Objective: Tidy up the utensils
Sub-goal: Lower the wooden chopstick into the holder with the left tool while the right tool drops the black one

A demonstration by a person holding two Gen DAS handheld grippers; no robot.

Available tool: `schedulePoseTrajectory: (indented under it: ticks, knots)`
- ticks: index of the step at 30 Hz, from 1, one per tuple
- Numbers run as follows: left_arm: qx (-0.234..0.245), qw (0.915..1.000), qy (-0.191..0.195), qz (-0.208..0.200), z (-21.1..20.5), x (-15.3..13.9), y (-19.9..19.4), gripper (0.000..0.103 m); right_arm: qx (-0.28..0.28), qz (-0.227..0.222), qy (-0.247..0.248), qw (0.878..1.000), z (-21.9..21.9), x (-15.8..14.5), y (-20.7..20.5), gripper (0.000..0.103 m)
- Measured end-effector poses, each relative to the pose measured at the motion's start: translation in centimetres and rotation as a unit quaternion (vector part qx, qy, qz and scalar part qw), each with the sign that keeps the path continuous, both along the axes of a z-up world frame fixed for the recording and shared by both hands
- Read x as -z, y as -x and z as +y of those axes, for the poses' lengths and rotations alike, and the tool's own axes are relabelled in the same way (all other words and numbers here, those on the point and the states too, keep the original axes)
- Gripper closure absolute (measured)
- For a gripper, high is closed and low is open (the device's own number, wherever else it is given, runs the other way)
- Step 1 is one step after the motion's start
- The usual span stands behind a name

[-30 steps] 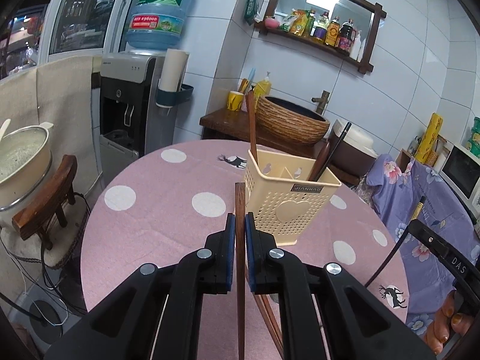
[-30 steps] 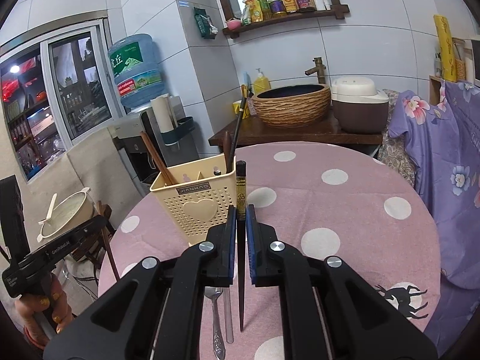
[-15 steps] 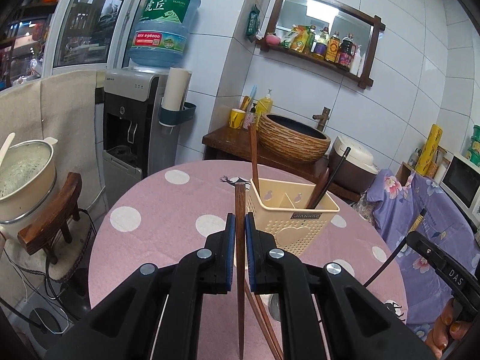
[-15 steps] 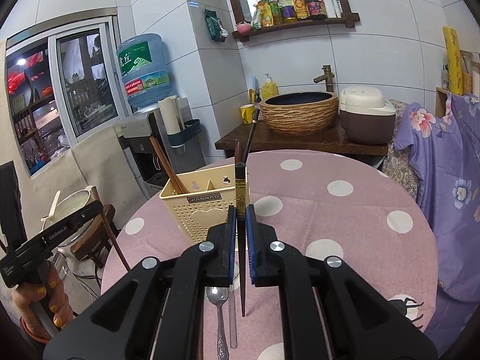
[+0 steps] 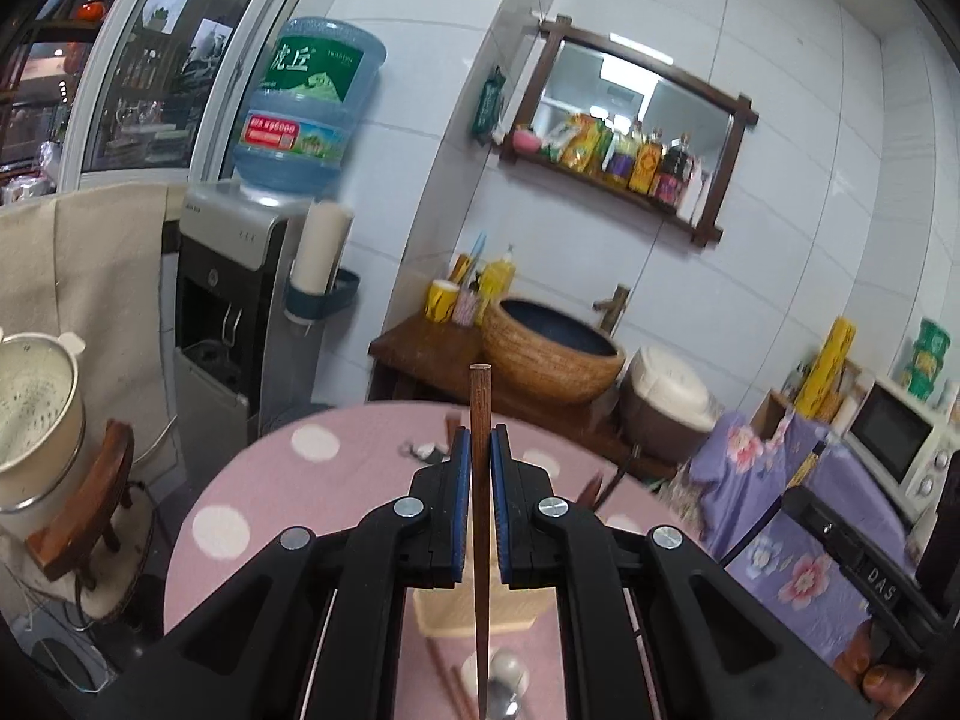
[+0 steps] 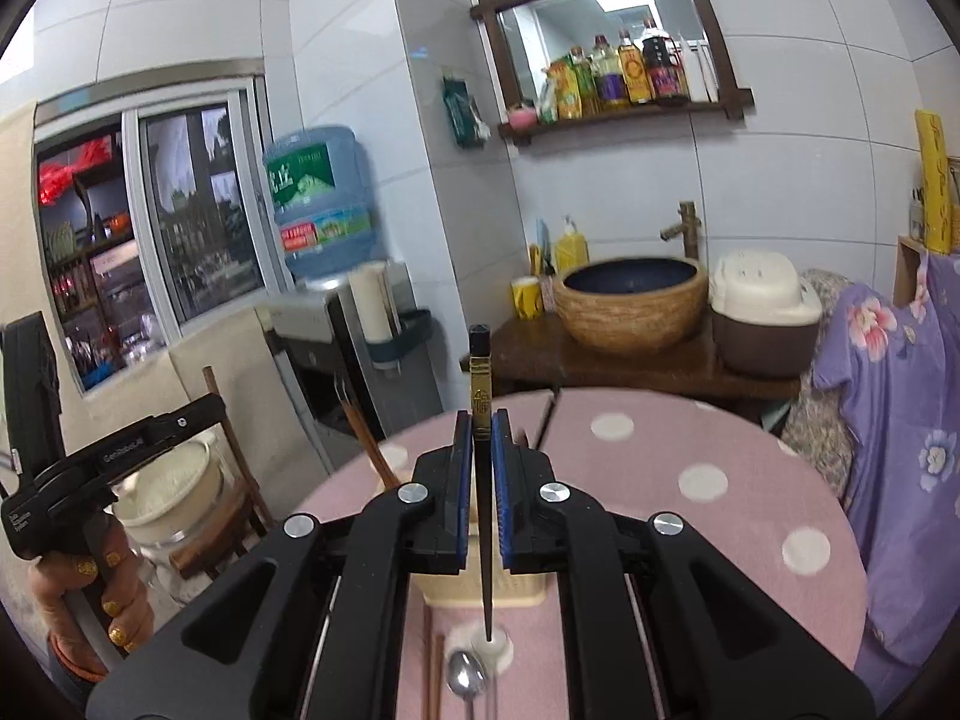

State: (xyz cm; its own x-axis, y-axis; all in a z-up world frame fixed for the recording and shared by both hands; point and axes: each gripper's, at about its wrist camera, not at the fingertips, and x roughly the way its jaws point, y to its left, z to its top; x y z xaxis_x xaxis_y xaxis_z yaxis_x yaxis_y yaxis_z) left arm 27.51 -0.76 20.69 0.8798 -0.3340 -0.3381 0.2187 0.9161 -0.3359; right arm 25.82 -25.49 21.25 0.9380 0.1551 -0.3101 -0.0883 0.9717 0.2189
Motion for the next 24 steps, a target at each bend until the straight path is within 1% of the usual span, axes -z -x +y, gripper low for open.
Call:
schedulePoseTrajectory:
  ticks: [3,5,7,9,12,13,17,20,24]
  knots:
    - [-0.014,0.9996,0.022,-0.012,-0.2,-2.7,-2.1,0.095,0.01,-0.025,-0.002,1.0,0.4,-2.8,-1.6,0.096]
    - [-0.027,0.9989,0.031,-0.023,-0.2,-3.6,-3.2,0.095,0.024,-0.042,0.005,0.999,0.7,-4.1,-2.8,0.096]
    - [-0.045,0.9979,0.029,-0.036,-0.6,-4.1,-4.3,0.095,0.038,-0.051,0.01,0.998,0.8,-4.5,-4.0,0.096]
    - [-0.06,0.9969,0.023,-0.046,-1.2,-3.8,-5.1,0.095,0.048,-0.051,0.015,0.997,1.0,-4.1,-5.2,0.096]
    - [-0.078,0.9956,0.02,-0.048,-2.0,-2.2,-6.1,0.095,0.059,-0.046,0.022,0.997,1.2,-2.6,-6.6,0.096]
    - [-0.082,0.9955,0.016,-0.044,-2.1,-1.8,-6.4,0.095,0.061,-0.037,0.021,0.997,1.2,-1.8,-7.2,0.096]
    - [-0.077,0.9969,0.011,-0.016,-2.7,1.0,-7.3,0.095,0.065,-0.006,0.019,0.998,1.2,1.4,-8.8,0.096]
    - [-0.074,0.9972,0.004,-0.003,-2.9,2.8,-7.3,0.095,0.062,0.016,0.02,0.998,1.4,3.4,-9.6,0.096]
    - [-0.07,0.9973,-0.019,0.01,-3.6,5.0,-7.0,0.095,0.058,0.036,0.019,0.997,1.6,5.4,-10.1,0.096]
